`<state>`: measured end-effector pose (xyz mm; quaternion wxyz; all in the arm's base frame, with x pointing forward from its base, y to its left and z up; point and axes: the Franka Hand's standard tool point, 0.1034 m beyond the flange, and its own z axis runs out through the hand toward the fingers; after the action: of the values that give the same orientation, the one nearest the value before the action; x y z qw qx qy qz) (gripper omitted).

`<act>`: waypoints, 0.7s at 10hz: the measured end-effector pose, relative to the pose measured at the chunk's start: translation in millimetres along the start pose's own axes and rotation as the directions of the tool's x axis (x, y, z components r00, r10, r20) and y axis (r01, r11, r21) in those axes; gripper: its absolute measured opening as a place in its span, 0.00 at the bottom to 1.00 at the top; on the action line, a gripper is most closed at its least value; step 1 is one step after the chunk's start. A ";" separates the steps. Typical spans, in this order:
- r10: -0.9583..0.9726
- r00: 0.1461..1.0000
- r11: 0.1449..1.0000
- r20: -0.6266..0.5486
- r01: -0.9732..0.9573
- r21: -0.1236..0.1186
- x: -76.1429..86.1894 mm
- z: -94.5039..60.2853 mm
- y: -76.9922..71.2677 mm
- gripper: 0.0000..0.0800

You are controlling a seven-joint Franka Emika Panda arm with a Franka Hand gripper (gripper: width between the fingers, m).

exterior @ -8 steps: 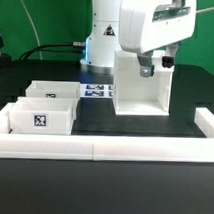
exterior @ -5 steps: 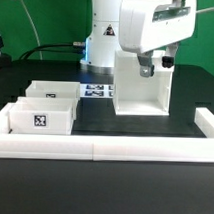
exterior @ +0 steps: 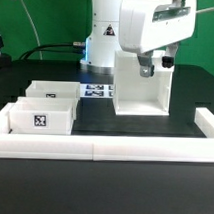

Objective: Assemble drawer

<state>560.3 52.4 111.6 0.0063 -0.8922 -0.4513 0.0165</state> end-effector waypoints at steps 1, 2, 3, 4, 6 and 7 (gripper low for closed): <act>0.004 1.000 1.000 0.000 -0.004 0.000 -1.9 -0.4 -0.8 0.81; 0.048 0.999 0.999 0.001 -0.048 -0.004 -11.1 -4.1 -8.2 0.81; 0.108 0.994 0.994 0.003 -0.108 -0.009 -21.0 -11.1 -20.0 0.81; 0.181 0.984 0.984 0.008 -0.181 -0.011 -27.8 -18.5 -29.9 0.81; 0.308 0.951 0.951 0.009 -0.308 -0.024 -38.7 -32.6 -57.5 0.81; 0.366 0.931 0.930 0.014 -0.365 -0.028 -41.6 -37.3 -71.9 0.81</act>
Offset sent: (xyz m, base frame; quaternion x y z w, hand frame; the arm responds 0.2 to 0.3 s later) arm -0.0571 -0.0054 0.0295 -0.0028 -0.0317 0.1862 0.9820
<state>479.1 61.6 151.8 -0.0121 -0.9604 -0.2776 0.0205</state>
